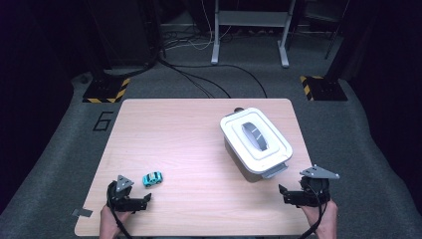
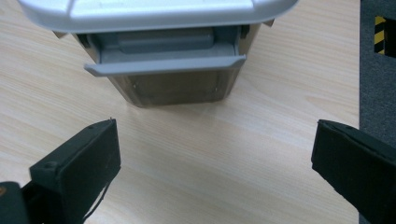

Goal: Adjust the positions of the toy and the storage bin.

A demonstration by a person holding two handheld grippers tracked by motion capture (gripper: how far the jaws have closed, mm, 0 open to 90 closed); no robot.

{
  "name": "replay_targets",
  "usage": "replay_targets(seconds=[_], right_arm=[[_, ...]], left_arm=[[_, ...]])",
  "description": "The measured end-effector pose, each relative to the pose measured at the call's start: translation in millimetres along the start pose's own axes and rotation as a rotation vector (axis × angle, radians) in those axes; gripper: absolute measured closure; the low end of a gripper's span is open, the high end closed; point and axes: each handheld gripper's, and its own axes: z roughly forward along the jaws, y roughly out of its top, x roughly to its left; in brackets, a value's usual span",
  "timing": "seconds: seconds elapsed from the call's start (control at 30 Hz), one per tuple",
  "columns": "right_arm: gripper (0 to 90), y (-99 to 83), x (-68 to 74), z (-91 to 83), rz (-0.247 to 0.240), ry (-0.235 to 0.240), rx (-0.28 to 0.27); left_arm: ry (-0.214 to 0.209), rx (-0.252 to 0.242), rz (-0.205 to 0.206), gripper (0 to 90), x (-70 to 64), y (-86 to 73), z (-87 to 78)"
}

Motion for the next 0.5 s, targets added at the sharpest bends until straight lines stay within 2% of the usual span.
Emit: replay_targets(seconds=[0.07, 0.3, 0.5], right_arm=[[0.4, 4.2, 0.8, -3.5, 0.002, 0.013, -0.006], [0.5, 25.8, 8.3, -14.0, -0.043, 0.036, -0.042], [0.4, 40.5, 15.9, -10.1, -0.058, 0.055, -0.059]], left_arm=[[-0.001, 0.0, -0.001, 0.0, -0.1, 0.0, 0.0], [-0.003, 0.001, -0.003, 0.0, -0.2, 0.2, 0.2], [0.002, -0.005, -0.008, 0.0, -0.9, 0.2, 0.6]])
